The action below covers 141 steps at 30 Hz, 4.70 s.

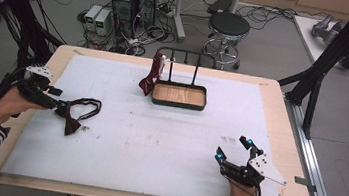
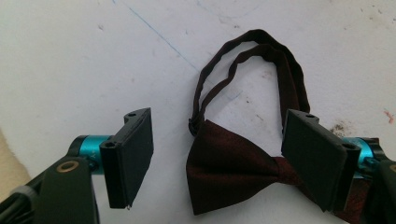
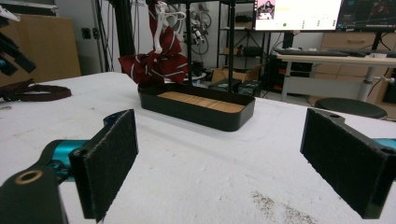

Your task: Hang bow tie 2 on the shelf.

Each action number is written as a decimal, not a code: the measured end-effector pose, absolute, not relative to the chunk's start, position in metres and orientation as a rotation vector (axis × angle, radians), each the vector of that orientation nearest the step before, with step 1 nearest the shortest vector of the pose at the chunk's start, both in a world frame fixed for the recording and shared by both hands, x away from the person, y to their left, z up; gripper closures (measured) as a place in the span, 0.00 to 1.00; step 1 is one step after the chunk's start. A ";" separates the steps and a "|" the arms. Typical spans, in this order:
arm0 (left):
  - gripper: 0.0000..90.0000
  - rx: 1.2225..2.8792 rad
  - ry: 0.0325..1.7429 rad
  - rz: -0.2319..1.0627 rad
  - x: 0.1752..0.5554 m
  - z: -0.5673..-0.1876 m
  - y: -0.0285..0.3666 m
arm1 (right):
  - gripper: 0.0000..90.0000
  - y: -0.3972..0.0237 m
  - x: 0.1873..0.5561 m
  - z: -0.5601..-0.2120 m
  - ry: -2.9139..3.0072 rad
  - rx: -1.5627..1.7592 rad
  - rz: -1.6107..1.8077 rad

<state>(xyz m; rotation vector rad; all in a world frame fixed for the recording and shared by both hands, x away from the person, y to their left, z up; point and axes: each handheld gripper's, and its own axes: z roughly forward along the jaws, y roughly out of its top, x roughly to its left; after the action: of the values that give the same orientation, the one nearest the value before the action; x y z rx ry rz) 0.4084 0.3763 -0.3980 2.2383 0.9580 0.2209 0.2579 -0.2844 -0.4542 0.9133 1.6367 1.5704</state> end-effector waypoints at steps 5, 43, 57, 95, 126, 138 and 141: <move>0.30 2.261 0.969 0.193 0.412 -0.403 0.375 | 0.12 -0.284 0.258 -0.454 1.635 0.919 1.574; 0.88 2.377 1.117 0.065 0.415 -0.416 0.363 | 0.12 -0.285 0.258 -0.454 1.636 0.918 1.575; 0.89 2.227 1.168 0.202 0.400 -0.402 0.372 | 0.12 -0.284 0.258 -0.454 1.637 0.918 1.577; 0.89 1.936 0.873 0.434 0.380 -0.334 0.297 | 0.12 -0.285 0.257 -0.454 1.636 0.920 1.584; 0.89 1.858 0.648 0.453 0.393 -0.297 0.190 | 0.12 -0.285 0.257 -0.454 1.630 0.915 1.583; 0.89 1.781 0.650 0.451 0.402 -0.294 0.170 | 0.12 -0.285 0.257 -0.455 1.628 0.915 1.586; 0.89 1.769 0.654 0.452 0.405 -0.295 0.165 | 0.12 -0.285 0.257 -0.455 1.627 0.913 1.586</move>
<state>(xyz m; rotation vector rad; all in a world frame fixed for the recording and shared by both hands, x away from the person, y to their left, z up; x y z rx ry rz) 0.4046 0.1654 -0.2950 1.7692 0.6536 0.4515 0.2572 -0.2854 -0.4545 0.9131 1.6269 1.5865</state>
